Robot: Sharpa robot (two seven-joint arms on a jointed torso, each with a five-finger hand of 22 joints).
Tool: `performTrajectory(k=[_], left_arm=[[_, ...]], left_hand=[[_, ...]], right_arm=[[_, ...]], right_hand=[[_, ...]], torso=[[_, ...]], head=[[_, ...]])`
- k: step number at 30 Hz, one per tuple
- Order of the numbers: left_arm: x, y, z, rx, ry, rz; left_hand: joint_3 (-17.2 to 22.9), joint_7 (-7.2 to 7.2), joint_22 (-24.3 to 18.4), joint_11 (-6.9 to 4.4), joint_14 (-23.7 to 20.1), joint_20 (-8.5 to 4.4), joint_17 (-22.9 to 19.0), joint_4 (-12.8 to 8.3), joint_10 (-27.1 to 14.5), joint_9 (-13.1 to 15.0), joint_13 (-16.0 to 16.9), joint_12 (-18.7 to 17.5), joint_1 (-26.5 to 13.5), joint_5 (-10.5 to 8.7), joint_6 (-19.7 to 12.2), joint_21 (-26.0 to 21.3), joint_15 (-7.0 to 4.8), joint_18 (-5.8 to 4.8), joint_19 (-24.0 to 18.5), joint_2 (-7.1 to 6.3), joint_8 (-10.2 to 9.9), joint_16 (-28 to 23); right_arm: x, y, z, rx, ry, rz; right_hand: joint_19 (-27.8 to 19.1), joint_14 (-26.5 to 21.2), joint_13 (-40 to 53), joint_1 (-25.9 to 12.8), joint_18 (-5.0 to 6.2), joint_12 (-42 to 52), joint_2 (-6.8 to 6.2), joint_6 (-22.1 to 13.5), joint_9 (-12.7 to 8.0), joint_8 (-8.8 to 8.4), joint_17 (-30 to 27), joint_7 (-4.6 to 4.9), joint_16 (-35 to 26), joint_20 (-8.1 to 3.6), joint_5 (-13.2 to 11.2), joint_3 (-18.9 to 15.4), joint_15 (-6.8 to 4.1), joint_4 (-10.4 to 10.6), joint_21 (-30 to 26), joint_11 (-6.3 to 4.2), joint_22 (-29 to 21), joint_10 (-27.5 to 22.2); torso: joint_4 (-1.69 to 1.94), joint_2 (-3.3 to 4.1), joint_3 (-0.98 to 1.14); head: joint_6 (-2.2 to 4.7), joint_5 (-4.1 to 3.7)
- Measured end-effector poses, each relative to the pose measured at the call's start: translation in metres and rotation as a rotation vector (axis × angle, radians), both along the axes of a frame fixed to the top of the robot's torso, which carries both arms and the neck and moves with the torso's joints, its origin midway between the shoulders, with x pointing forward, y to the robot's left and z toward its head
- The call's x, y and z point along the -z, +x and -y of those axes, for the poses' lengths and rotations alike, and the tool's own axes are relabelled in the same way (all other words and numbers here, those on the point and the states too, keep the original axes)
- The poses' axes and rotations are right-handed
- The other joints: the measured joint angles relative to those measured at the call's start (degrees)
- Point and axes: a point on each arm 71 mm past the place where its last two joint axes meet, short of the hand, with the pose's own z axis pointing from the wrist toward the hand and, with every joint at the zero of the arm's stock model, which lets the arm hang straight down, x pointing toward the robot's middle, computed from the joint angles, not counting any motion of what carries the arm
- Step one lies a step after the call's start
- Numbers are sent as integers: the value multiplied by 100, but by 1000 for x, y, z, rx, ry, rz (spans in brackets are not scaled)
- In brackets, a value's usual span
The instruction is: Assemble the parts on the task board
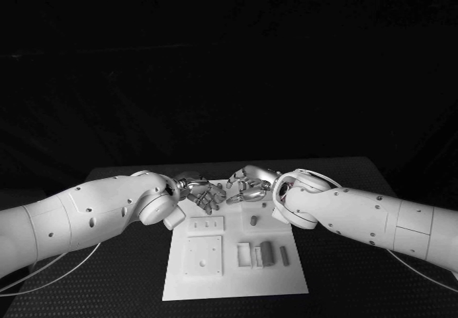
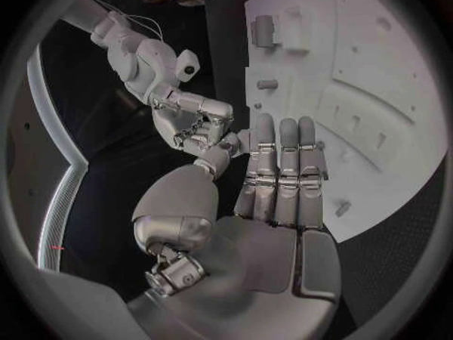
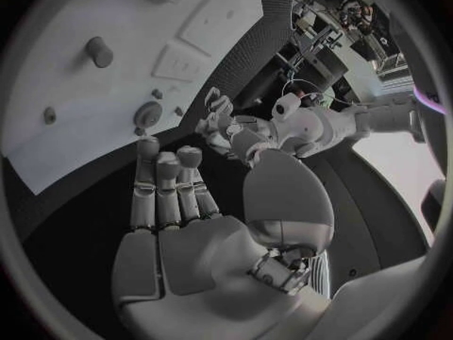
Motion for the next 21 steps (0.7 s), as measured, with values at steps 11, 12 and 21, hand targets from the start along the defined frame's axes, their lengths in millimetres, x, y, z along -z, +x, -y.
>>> performTrajectory(k=[11, 12, 21], left_arm=[[9, 1, -17, 5, 181, -59], [9, 2, -17, 4, 199, -61], [22, 2, -14, 3, 344, -76]], left_hand=[[19, 1, 68, 7, -43, 11, -14, -20, -69, 44, 77, 0, -3, -2, 0, 0, -1, 0, -92, -3, -77, 0], [28, 1, 73, 7, -43, 11, -14, -28, -69, 44, 83, 0, -3, -2, 0, 0, -1, -1, -92, -3, -78, 0], [54, 1, 98, 7, -43, 12, -21, -27, -69, 60, 102, -1, -1, -14, 0, 0, -1, 0, -92, -2, -110, 0]], right_arm=[[-9, 24, 55, 143, 123, 37], [-11, 28, 59, 158, 132, 46], [-44, 55, 81, 256, 253, 113]], right_hand=[[-80, -70, -130, 23, 57, -44, -23, -1, -21, 0, -67, 1, -44, 80, 0, -55, 10, 55, -79, -4, -11, -5], [-80, -70, -138, 23, 58, -44, -23, -2, -21, 0, -69, 2, -44, 80, 0, -55, 10, 55, -79, -4, -11, -5], [-219, -181, -363, 43, 73, -219, 111, -10, -57, 34, -246, 10, -252, 159, 0, -103, 12, 8, -256, 5, -63, -19]], torso=[[0, 3, 2], [0, 4, 2], [4, 8, 2]], head=[[-39, 32], [-42, 32], [-93, 24]])
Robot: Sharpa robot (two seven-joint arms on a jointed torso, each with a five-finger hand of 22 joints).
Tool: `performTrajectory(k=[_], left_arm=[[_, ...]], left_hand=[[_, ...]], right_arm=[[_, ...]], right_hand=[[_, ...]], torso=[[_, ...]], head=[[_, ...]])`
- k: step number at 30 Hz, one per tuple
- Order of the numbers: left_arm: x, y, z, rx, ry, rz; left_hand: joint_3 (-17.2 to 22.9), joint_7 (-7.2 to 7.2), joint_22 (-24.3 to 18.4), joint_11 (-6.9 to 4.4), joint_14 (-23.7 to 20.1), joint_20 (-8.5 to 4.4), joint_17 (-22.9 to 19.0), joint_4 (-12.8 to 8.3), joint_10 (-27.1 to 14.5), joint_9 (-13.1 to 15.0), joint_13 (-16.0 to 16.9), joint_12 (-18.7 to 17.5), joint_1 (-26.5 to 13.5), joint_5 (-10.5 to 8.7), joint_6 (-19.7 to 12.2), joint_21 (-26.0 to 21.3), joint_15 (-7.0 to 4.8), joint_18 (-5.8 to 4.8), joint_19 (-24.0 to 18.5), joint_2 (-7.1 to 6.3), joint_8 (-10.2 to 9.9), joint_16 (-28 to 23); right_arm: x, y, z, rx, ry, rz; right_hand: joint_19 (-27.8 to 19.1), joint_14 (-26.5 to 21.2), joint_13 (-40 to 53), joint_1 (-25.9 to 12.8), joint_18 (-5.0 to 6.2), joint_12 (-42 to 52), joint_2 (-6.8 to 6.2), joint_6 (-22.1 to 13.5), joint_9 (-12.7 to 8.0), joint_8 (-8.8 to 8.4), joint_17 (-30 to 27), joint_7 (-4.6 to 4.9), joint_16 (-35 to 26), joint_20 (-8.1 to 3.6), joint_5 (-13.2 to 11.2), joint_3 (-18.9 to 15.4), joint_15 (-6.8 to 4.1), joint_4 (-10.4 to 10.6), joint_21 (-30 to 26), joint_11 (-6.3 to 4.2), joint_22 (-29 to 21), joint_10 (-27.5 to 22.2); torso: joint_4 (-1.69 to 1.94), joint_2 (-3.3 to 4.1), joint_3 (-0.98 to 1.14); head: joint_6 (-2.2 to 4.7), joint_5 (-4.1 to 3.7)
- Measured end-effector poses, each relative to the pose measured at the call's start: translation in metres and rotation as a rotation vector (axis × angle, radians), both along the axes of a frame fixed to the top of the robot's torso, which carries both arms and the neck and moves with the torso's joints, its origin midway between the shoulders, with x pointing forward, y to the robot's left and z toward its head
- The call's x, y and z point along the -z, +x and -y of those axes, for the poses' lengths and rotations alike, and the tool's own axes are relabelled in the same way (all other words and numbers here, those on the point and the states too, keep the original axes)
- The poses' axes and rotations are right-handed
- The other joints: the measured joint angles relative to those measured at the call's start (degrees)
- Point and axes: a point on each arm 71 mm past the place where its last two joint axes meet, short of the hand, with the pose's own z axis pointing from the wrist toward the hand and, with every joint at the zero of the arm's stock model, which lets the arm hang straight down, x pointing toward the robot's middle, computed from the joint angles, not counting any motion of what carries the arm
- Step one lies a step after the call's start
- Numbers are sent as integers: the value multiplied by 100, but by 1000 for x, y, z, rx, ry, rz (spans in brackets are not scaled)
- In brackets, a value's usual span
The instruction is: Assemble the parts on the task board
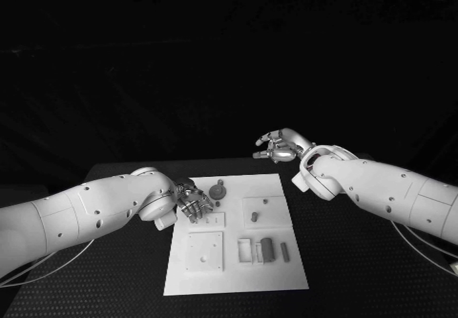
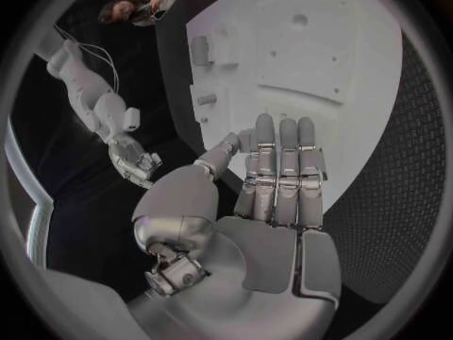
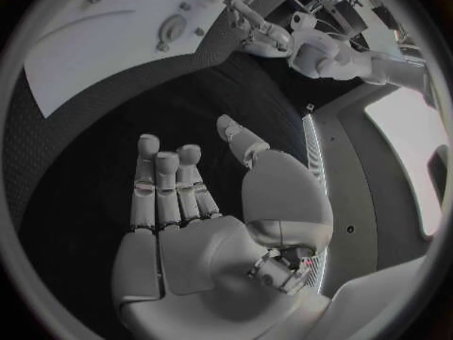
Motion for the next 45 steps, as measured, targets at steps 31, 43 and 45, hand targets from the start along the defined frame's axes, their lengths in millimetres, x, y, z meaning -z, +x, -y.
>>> performTrajectory(k=[31, 43, 45], left_arm=[[17, 0, 7, 57, 197, -6], [21, 0, 11, 60, 206, -9], [22, 0, 11, 59, 207, -10]], left_hand=[[64, 1, 132, 10, 0, -20, -32, 6, 11, 49, 80, -43, 23, 11, 1, 68, 0, -1, -20, 21, -96, 22], [64, 24, 169, 0, 0, -20, -43, 6, 40, 62, 101, -70, 23, 35, 24, 67, 0, -1, -20, 21, -112, 22], [64, 24, 176, 1, 0, -20, -44, 6, 41, 62, 101, -70, 23, 35, 24, 67, 0, -1, -20, 21, -112, 21]], right_arm=[[-16, 20, 6, 38, 179, -25], [-16, 20, 1, 21, 184, -33], [-16, 20, 1, 20, 184, -34]], right_hand=[[-1522, 90, -3905, -14, -85, -3454, 316, -44, -266, 365, -1310, 44, -5060, 845, 0, 118, 674, -277, -2629, 145, -1233, -40], [-1632, 70, -4106, -14, -84, -3648, 315, 80, -325, 382, -1324, 139, -5317, 874, 0, 102, 696, -261, -2840, 465, -1321, -288], [-1632, 86, -4116, -14, -84, -3648, 315, 73, -325, 382, -1324, 160, -5317, 874, 0, 102, 712, -261, -2840, 491, -1321, -265]], torso=[[-5, -1, -1], [-7, 1, 2], [-7, 1, 2]], head=[[-172, -15], [-196, -39], [-201, -42]])
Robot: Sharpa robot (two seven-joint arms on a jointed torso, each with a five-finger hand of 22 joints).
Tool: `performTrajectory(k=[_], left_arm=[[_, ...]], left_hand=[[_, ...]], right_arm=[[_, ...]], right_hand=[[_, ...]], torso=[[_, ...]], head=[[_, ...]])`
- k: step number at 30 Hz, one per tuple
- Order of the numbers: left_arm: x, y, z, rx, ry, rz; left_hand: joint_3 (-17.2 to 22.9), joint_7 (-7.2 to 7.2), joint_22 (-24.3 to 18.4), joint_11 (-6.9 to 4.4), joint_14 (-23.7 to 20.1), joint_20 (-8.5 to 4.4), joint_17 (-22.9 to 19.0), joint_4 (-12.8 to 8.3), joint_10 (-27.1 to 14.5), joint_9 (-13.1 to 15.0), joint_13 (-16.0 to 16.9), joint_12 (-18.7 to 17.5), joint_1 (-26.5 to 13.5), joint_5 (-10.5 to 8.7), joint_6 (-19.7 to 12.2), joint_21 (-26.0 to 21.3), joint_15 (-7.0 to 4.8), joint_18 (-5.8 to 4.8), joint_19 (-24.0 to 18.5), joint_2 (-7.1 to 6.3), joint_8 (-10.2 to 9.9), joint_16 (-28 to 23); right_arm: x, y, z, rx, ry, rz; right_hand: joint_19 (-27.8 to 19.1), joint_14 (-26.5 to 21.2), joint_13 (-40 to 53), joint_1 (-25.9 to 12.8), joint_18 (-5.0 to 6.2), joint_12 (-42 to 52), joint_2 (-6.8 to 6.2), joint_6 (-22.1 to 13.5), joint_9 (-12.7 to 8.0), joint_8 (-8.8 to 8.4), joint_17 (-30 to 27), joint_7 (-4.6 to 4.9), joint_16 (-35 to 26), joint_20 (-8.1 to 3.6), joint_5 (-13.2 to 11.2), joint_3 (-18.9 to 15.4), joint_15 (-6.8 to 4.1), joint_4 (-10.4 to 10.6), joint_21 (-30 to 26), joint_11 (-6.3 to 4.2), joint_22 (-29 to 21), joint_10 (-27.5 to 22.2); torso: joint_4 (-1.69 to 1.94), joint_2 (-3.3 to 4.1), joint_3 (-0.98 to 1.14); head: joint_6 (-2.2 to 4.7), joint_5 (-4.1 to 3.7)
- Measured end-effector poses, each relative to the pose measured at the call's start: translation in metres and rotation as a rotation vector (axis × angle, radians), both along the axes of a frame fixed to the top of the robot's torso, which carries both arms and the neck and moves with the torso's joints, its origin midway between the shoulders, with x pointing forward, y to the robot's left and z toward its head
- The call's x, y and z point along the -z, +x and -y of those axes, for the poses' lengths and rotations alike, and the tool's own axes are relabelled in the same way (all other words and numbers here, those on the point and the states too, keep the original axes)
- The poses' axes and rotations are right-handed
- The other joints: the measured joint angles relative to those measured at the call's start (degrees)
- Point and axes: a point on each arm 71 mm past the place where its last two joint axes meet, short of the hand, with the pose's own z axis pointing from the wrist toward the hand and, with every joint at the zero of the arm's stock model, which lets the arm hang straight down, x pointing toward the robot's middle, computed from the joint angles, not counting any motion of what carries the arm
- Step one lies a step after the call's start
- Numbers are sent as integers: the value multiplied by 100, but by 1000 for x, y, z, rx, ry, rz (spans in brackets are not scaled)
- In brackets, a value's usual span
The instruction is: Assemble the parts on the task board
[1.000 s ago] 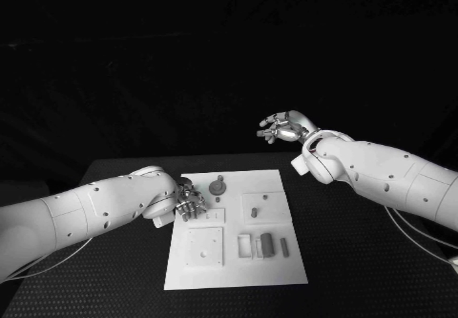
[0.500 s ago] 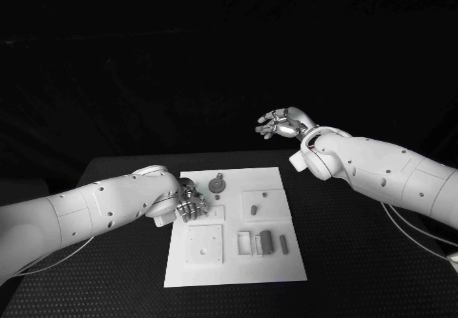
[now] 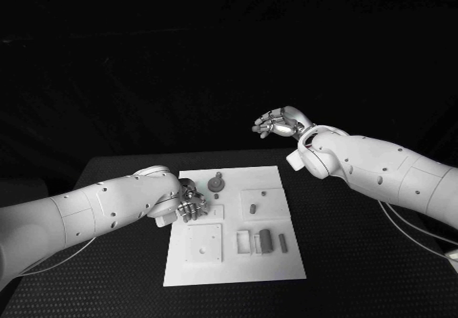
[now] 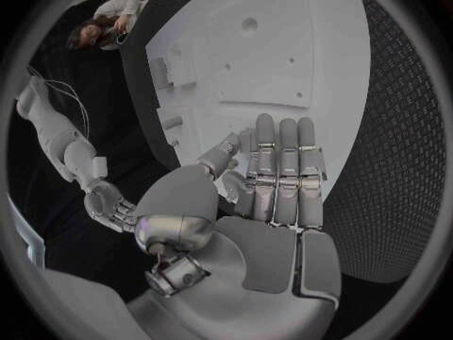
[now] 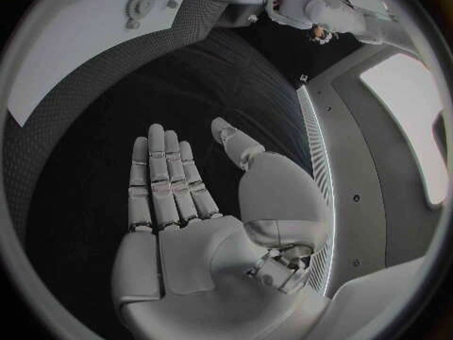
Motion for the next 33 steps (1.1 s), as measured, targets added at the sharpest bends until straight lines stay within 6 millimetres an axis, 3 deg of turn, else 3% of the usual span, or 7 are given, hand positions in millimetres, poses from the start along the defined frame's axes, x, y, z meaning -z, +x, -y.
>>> performTrajectory(k=[33], left_arm=[[2, 2, 4, 2, -1, 2]], left_hand=[[24, 0, 58, 24, 0, 1, -18, 7, 31, 33, 43, -46, -33, -1, 1, 23, 0, 0, 1, -34, -66, 22]], right_arm=[[0, -2, -3, -14, 4, -5]], right_hand=[[1, 28, -53, 24, 1, -66, 21, -1, -23, 0, 19, -3, -66, -1, 0, 0, 24, 0, -44, 2, -6, 4]], torso=[[7, -1, -3]], head=[[-56, -37]])
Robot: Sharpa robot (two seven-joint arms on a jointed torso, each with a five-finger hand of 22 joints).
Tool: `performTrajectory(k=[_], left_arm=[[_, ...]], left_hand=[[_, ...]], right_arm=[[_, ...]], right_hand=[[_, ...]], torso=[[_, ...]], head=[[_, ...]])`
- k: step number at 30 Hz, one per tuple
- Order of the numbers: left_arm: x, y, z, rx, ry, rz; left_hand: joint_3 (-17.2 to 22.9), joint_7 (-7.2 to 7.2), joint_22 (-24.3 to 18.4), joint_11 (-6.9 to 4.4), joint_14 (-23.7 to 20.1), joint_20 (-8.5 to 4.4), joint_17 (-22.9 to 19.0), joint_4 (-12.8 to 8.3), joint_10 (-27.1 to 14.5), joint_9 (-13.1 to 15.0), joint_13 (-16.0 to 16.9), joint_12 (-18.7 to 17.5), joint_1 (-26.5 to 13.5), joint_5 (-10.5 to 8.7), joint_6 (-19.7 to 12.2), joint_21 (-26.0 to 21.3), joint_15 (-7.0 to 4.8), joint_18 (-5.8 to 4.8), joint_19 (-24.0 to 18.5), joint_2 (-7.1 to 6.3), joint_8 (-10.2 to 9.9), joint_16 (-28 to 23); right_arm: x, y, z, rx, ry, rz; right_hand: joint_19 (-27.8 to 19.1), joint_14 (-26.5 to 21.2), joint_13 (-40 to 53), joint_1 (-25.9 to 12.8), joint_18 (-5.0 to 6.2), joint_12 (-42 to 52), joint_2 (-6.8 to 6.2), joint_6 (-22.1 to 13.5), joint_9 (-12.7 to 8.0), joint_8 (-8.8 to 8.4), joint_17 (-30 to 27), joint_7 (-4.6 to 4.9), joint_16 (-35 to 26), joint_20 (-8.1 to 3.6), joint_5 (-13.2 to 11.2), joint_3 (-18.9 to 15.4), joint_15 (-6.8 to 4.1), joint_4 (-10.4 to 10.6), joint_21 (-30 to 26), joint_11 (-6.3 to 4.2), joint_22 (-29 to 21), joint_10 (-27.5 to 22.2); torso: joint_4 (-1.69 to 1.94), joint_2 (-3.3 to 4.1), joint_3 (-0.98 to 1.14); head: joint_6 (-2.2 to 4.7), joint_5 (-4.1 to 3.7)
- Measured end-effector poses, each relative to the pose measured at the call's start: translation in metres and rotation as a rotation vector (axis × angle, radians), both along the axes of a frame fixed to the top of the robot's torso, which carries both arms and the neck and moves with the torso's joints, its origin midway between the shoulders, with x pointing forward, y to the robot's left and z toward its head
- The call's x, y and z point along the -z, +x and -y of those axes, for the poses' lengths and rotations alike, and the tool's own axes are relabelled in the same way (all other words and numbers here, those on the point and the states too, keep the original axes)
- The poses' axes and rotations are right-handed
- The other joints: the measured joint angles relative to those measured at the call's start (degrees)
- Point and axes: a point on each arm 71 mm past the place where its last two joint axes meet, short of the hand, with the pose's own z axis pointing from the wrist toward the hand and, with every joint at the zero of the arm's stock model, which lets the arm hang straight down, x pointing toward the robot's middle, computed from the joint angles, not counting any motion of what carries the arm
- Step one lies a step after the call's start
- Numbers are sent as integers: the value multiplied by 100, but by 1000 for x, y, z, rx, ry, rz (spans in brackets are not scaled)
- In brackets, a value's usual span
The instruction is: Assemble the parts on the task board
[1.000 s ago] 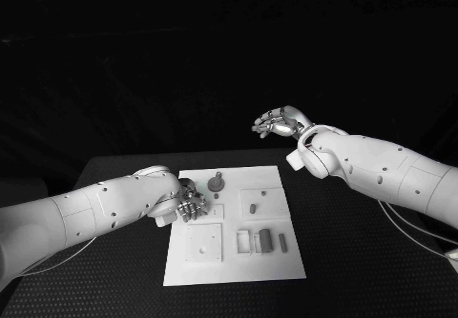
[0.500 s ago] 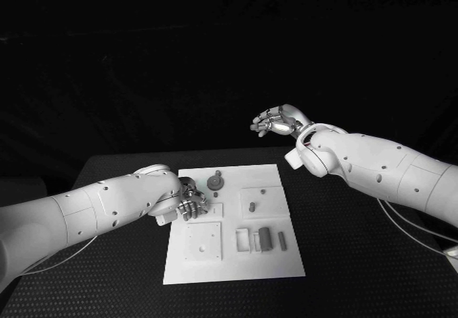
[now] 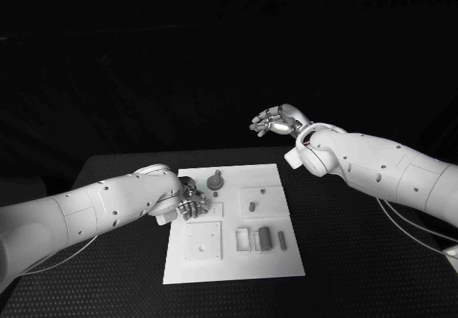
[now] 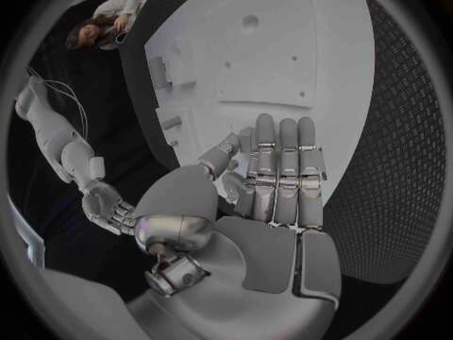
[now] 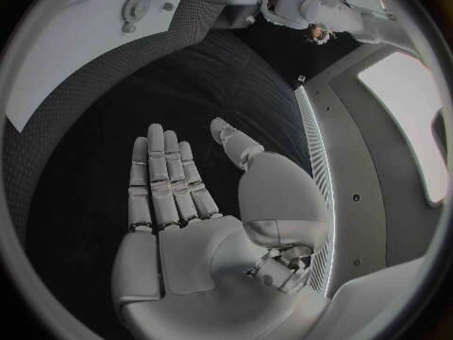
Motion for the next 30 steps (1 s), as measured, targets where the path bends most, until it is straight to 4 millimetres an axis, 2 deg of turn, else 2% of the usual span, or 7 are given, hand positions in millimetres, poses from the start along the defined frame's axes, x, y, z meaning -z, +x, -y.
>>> performTrajectory(k=[30], left_arm=[[-1, -4, 3, 50, 16, 54]], left_hand=[[49, 20, 63, -33, 0, -22, -13, -17, 2, 44, 40, -43, 41, 1, 20, 0, 0, 0, -22, -4, -69, 23]], right_arm=[[0, 0, 1, -2, -1, -4]], right_hand=[[0, 0, -36, -23, 0, -22, 23, 0, -11, 21, 18, -2, -44, -1, 0, -16, -1, 16, -21, 17, -4, 17]], torso=[[1, 1, 0]], head=[[-32, -15]])
